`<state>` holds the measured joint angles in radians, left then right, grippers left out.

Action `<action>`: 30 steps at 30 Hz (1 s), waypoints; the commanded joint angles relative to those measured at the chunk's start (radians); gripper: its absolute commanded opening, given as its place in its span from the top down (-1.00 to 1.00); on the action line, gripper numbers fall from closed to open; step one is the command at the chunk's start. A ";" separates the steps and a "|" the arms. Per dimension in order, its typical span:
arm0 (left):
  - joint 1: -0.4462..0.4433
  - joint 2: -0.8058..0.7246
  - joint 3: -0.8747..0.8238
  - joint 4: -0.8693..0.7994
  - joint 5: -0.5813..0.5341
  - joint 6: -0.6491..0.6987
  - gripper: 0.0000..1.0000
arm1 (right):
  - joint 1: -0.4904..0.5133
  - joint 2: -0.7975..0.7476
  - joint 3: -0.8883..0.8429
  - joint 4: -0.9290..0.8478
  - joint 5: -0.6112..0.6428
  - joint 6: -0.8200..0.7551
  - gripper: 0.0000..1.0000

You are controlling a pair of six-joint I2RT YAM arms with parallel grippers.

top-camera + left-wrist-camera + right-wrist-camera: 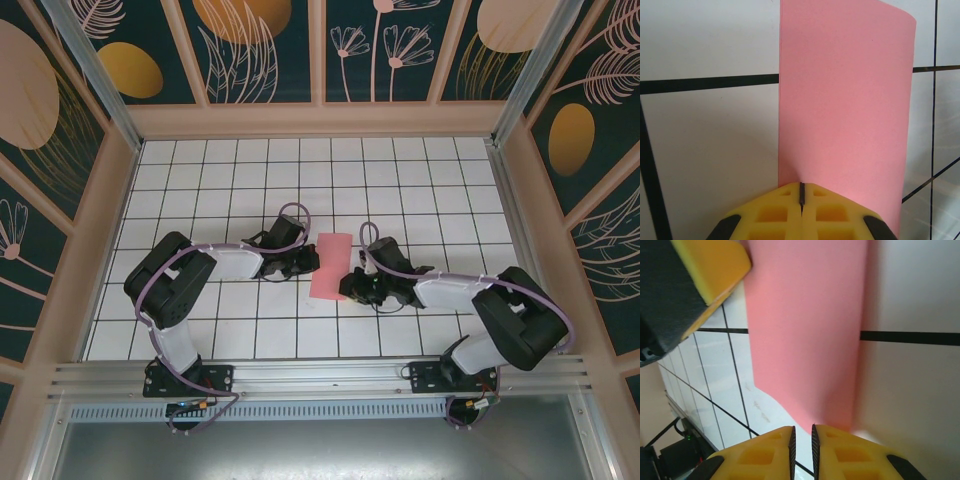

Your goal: Fold a paper plane with a square sheet of paper (pick it up from the middle)

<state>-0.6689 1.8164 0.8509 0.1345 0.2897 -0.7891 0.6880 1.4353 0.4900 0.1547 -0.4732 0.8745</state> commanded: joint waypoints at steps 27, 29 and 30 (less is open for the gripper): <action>-0.004 0.040 -0.017 -0.133 -0.024 0.028 1.00 | -0.231 0.258 0.295 0.111 -0.004 -0.056 0.59; -0.004 0.040 -0.015 -0.134 -0.019 0.028 1.00 | -0.241 0.313 0.352 0.089 0.006 -0.075 0.59; -0.004 0.038 -0.016 -0.135 -0.021 0.031 1.00 | -0.247 0.337 0.375 0.080 0.008 -0.088 0.59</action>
<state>-0.6689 1.8168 0.8520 0.1341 0.2916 -0.7849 0.4564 1.7229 0.8024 0.2359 -0.4538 0.8314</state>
